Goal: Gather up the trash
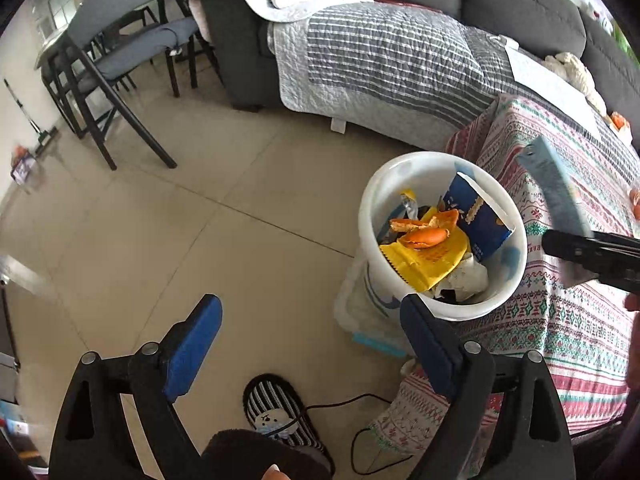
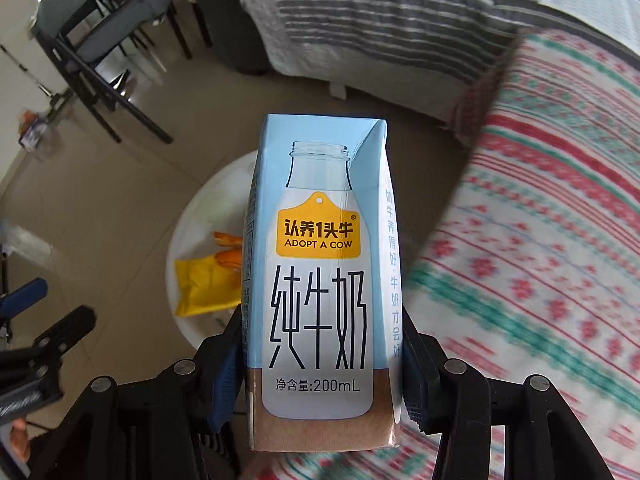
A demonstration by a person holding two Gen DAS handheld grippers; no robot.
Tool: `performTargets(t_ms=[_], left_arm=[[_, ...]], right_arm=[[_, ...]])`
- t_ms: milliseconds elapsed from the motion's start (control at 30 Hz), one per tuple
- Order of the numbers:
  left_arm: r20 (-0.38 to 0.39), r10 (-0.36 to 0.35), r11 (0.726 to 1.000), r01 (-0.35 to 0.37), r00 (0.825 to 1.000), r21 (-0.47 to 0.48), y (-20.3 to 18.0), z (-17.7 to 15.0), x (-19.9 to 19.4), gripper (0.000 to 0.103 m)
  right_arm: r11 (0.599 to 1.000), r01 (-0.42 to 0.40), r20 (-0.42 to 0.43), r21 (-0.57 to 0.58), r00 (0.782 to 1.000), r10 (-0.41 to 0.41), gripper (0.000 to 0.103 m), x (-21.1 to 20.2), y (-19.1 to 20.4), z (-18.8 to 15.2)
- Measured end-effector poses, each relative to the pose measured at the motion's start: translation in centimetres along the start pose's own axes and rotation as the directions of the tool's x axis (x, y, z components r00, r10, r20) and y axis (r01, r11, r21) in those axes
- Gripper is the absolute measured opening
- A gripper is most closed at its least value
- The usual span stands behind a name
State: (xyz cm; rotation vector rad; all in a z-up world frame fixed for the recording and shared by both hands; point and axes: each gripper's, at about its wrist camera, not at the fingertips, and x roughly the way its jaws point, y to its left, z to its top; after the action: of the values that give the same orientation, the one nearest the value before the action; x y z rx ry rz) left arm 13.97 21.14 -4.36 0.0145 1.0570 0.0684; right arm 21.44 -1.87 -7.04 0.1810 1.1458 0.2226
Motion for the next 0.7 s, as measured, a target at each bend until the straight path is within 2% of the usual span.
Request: performTargets(t_ms=[200,233,267,300,567,700], left_arm=[[-0.007,-0.003,1.000,0.003,1.000,-0.015,0.9,0.0,0.3,0.093],[-0.010,-0.002,1.000,0.002,1.000,-0.013,0.8,-0.1,0.3,0.093],[-0.013,-0.003,1.000,0.002,1.000,-0.009,0.7,-0.1,0.3,0.093],[-0.014,-0.003,1.000,0.003,1.000,-0.007,0.6,-0.2,0.3,0.093],[0.002,-0.027,0.999,0.027,1.000,0.023,-2.2,-1.1,-1.6,0.099],[0.024,-0.056,0.998,0.055,0.998,0.036,-4.3,-2.0,-3.5,0.100]], right_arm=[[0.999,-0.037,0.028,0.004,0.999,0.037,0.060,2.1,0.9,0.6],[0.998,-0.054,0.042,0.007,0.998,0.054,0.064,2.1,0.9,0.6],[0.997,-0.070,0.051,0.013,0.996,0.069,0.078,2.2,0.9,0.7],[0.997,-0.077,0.060,0.020,0.995,0.076,0.085,2.2,1.0,0.9],[0.998,-0.031,0.098,0.046,0.995,0.027,0.086,-2.2,-0.5,-0.4],[0.997,0.060,0.126,0.057,0.990,-0.067,0.090,-6.1,-2.3,-1.9]])
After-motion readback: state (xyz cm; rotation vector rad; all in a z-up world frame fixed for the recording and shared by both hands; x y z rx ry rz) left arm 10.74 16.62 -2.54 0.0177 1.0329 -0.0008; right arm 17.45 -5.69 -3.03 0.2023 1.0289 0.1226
